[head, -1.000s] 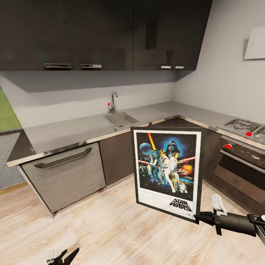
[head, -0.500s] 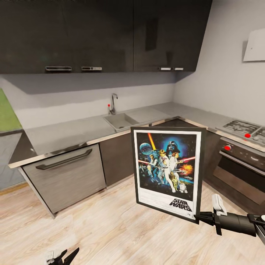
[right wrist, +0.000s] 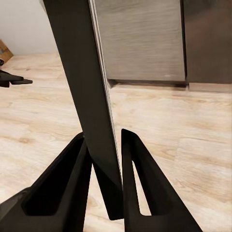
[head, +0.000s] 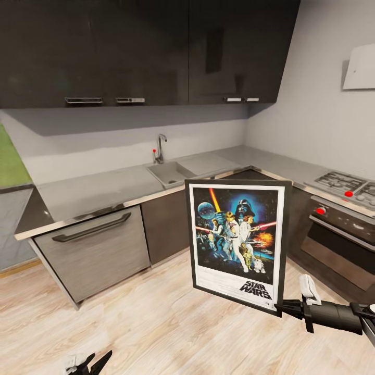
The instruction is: Pick up the poster from the kitchen countertop and hang it on one of the wall nails in the kitchen.
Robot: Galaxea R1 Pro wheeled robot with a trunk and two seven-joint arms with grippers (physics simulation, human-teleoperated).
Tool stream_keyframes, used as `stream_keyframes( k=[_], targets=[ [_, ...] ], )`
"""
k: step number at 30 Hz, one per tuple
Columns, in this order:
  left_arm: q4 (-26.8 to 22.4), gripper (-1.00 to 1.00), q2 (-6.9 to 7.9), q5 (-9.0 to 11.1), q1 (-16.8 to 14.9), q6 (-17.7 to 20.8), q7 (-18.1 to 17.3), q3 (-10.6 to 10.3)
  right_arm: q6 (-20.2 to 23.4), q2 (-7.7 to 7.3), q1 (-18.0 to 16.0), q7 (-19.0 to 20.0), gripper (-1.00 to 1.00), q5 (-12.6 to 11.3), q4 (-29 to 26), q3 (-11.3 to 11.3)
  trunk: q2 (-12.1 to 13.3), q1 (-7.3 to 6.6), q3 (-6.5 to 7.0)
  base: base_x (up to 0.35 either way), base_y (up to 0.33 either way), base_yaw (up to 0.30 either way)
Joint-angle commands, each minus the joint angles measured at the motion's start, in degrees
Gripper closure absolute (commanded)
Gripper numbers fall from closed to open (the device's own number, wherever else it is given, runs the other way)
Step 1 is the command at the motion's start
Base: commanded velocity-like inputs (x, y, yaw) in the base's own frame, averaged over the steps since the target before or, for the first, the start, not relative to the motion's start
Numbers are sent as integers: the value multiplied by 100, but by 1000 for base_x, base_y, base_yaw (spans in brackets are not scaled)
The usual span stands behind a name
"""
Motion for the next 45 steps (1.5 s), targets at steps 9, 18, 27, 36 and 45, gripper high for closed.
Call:
stream_keyframes(
  k=[9,18,27,36,45],
  targets=[
    [-10,-100,5,61,-9,-20,-14,-48,75,-1,-4,29,100,-27,1,-1,357,-197,155,0,0,0],
    [-10,-100,5,61,-9,-20,-14,-48,76,-1,-4,29,100,-32,1,6,718,-395,316,0,0,0],
    [-10,-100,0,61,-9,-20,-14,-48,80,-1,-4,29,100,-30,0,5,1079,-593,478,0,0,0],
    [-10,-100,2,61,-9,-20,-14,-48,77,-1,-4,29,100,-29,0,2,1440,-790,640,0,0,0],
    [-10,-100,-1,61,-9,-20,-14,-48,81,-1,-4,29,100,-27,0,1,1801,-988,801,0,0,0]
  ],
)
